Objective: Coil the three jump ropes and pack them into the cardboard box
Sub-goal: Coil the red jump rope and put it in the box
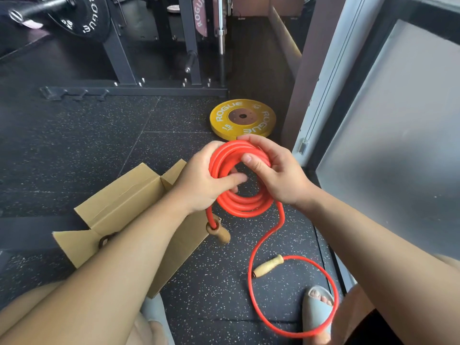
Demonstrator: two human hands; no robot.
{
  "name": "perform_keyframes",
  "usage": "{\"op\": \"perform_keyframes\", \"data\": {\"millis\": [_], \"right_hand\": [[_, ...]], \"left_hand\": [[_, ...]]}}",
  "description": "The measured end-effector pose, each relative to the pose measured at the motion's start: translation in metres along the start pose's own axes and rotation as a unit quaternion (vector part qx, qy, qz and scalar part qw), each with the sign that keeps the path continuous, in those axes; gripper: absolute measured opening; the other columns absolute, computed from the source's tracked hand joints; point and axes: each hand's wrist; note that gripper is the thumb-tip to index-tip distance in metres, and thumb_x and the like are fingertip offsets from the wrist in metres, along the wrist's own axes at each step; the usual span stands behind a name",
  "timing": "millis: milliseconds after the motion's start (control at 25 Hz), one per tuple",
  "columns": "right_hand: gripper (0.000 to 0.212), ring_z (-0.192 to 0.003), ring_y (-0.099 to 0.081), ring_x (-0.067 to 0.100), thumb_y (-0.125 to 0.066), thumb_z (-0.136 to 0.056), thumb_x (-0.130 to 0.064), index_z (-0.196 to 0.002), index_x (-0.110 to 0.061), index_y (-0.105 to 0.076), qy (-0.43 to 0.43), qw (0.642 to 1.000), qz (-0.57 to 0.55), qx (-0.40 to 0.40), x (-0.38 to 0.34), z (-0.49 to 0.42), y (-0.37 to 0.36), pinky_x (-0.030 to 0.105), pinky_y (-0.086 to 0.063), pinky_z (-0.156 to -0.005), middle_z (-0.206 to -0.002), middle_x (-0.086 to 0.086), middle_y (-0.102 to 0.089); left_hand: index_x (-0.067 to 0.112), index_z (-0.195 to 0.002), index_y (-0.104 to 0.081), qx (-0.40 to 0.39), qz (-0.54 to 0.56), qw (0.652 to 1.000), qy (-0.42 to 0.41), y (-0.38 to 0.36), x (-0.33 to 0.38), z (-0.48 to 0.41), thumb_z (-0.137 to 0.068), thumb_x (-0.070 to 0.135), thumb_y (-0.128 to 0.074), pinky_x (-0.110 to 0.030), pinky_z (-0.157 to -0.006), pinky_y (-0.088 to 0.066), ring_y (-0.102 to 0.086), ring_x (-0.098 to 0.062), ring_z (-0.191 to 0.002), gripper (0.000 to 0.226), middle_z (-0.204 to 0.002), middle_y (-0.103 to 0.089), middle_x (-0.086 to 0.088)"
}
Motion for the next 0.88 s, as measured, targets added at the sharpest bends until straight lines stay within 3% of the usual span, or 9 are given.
{"op": "perform_keyframes", "data": {"millis": [200, 280, 360, 400, 480, 560, 640, 800, 880], "right_hand": [[0.033, -0.104, -0.067, 0.006, -0.061, -0.101, -0.018, -0.133, -0.010, -0.057, 0.031, 0.999, 0.028, -0.012, -0.002, -0.001, 0.000, 0.029, -0.051, -0.099, -0.113, -0.003, -0.070], [0.033, -0.104, -0.067, 0.007, -0.061, -0.101, -0.018, -0.132, -0.010, -0.057, 0.036, 0.999, 0.028, -0.015, -0.003, 0.000, 0.000, 0.029, -0.051, -0.098, -0.113, -0.002, -0.071], [0.036, -0.106, -0.068, 0.012, -0.063, -0.100, -0.022, -0.133, -0.009, -0.058, 0.043, 0.997, 0.054, -0.046, -0.002, 0.003, -0.002, 0.035, -0.053, -0.098, -0.116, 0.001, -0.071], [0.038, -0.107, -0.068, 0.014, -0.064, -0.099, -0.024, -0.134, -0.010, -0.058, 0.050, 0.993, 0.076, -0.069, -0.001, 0.006, -0.004, 0.038, -0.052, -0.098, -0.118, 0.001, -0.070], [0.042, -0.108, -0.068, 0.012, -0.066, -0.098, -0.028, -0.135, -0.011, -0.059, 0.056, 0.989, 0.101, -0.097, 0.000, 0.009, -0.007, 0.041, -0.052, -0.098, -0.119, 0.000, -0.070], [0.043, -0.105, -0.070, 0.010, -0.067, -0.096, -0.030, -0.135, -0.011, -0.060, 0.056, 0.989, 0.096, -0.102, -0.002, 0.010, -0.006, 0.041, -0.054, -0.096, -0.115, 0.000, -0.072], [0.044, -0.102, -0.070, 0.009, -0.068, -0.095, -0.032, -0.133, -0.012, -0.062, 0.068, 0.986, 0.109, -0.109, -0.003, 0.010, -0.004, 0.039, -0.055, -0.093, -0.113, -0.001, -0.073], [0.042, -0.106, -0.069, 0.008, -0.069, -0.094, -0.033, -0.130, -0.013, -0.065, 0.090, 0.985, 0.117, -0.090, -0.003, 0.010, 0.000, 0.037, -0.054, -0.094, -0.115, -0.002, -0.071], [0.041, -0.106, -0.069, 0.010, -0.072, -0.092, -0.034, -0.127, -0.014, -0.066, 0.105, 0.988, 0.098, -0.053, -0.003, 0.010, 0.000, 0.039, -0.055, -0.093, -0.115, -0.002, -0.072]], "left_hand": [[0.026, -0.127, -0.054, 0.085, -0.199, 0.971, -0.098, -0.003, -0.006, 0.006, -0.066, 0.035, -0.088, -0.026, -0.087, -0.052, -0.069, -0.003, -0.089, 0.070, -0.105, -0.070, 0.011], [0.026, -0.114, -0.061, 0.093, -0.219, 0.965, -0.107, 0.001, -0.003, 0.005, -0.068, 0.039, -0.086, -0.019, -0.079, -0.050, -0.067, 0.000, -0.083, 0.053, -0.093, -0.071, 0.012], [0.024, -0.082, -0.065, 0.063, -0.263, 0.961, -0.067, 0.008, -0.001, 0.000, -0.067, 0.041, -0.084, -0.019, -0.060, -0.044, -0.058, 0.001, -0.060, 0.030, -0.066, -0.065, 0.013], [0.021, -0.072, -0.064, 0.022, -0.256, 0.966, -0.023, 0.011, -0.001, -0.003, -0.064, 0.039, -0.083, -0.022, -0.056, -0.044, -0.055, 0.000, -0.054, 0.028, -0.059, -0.063, 0.012], [0.017, -0.073, -0.069, -0.082, -0.089, 0.989, 0.086, 0.011, -0.003, -0.002, -0.063, 0.021, -0.085, -0.033, -0.060, -0.055, -0.063, -0.007, -0.059, 0.020, -0.065, -0.070, 0.005], [0.006, -0.084, -0.070, -0.159, 0.080, 0.971, 0.159, 0.011, -0.004, 0.002, -0.071, -0.001, -0.081, -0.034, -0.066, -0.059, -0.070, -0.020, -0.068, 0.018, -0.074, -0.073, -0.012], [0.003, -0.085, -0.071, -0.211, 0.134, 0.951, 0.183, 0.009, -0.004, 0.006, -0.075, -0.002, -0.076, -0.030, -0.067, -0.058, -0.071, -0.023, -0.069, 0.012, -0.074, -0.072, -0.015], [0.011, -0.070, -0.069, -0.189, 0.127, 0.960, 0.164, -0.001, 0.000, 0.009, -0.066, 0.009, -0.080, -0.029, -0.058, -0.054, -0.063, -0.020, -0.052, 0.011, -0.056, -0.064, -0.006], [0.016, -0.070, -0.070, -0.176, 0.136, 0.967, 0.128, -0.004, 0.003, 0.009, -0.062, 0.015, -0.086, -0.036, -0.066, -0.053, -0.059, -0.017, -0.047, 0.018, -0.053, -0.062, -0.002]]}}
Point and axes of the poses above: each hand's wrist, its own z-axis away from the middle knuckle, its own y-axis out of the back of the hand, x = y × z
